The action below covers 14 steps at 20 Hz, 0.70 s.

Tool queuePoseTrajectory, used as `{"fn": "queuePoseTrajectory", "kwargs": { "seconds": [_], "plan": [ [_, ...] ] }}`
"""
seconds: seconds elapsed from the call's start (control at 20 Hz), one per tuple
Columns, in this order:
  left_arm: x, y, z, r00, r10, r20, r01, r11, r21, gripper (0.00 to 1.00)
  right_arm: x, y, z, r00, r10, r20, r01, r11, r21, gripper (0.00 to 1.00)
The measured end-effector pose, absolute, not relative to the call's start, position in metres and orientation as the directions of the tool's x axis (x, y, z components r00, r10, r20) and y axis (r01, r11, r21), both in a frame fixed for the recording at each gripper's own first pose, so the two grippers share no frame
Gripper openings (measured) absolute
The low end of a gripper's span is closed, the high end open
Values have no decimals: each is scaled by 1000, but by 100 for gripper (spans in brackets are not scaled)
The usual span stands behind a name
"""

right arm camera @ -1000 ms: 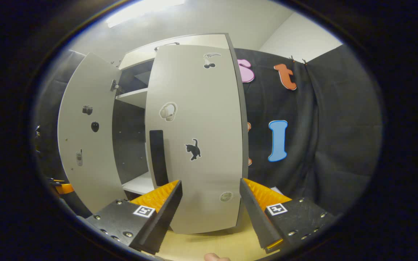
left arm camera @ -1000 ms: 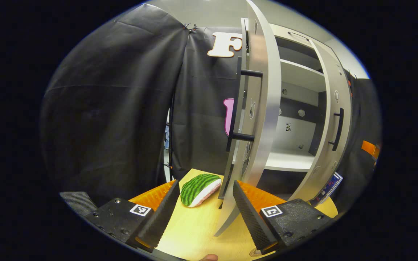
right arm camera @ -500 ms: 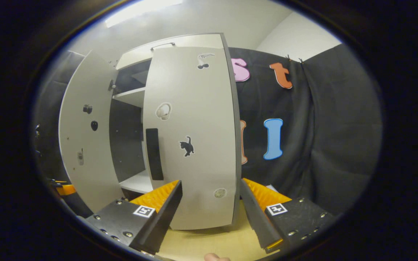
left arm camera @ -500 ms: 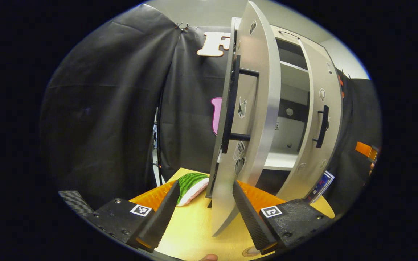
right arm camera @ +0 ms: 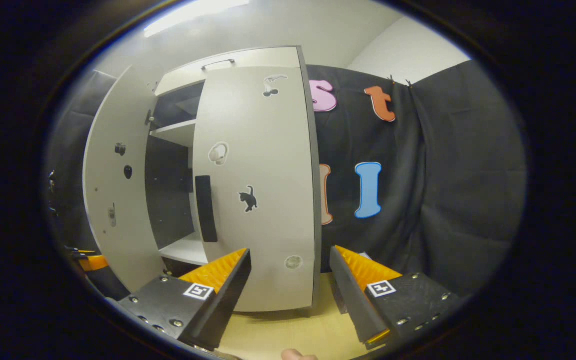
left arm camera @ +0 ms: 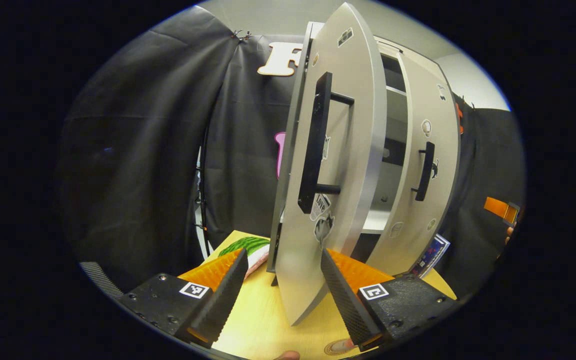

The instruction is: Grasp the bottle in the cabinet with the left hand and place it on the coaster, then close the right door with the right hand and the left door with the left hand.

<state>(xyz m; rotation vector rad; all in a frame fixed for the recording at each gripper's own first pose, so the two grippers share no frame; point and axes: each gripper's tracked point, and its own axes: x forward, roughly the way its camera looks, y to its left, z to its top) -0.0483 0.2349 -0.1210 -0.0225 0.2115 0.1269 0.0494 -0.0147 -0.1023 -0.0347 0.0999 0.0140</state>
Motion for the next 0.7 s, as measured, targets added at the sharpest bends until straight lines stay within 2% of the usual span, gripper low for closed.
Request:
{"fn": "queuePoseTrajectory", "kwargs": {
  "seconds": [0.15,0.2,0.3,0.7],
  "plan": [
    [-43,222,-123,972,94,-213,-101,995,-20,94,47,-19,-101,995,3,-102,-7,999,-36,96],
    [-40,217,-123,973,84,-215,-91,995,-25,94,45,-21,-101,995,0,-102,-4,999,-37,93],
    [-35,205,-125,974,63,-220,-72,997,-30,94,44,-24,-101,995,-7,-99,3,999,-39,96],
    [-13,160,-126,974,-62,-218,41,994,-97,94,43,-40,-100,994,-40,-99,36,999,-40,96]
  ]
}}
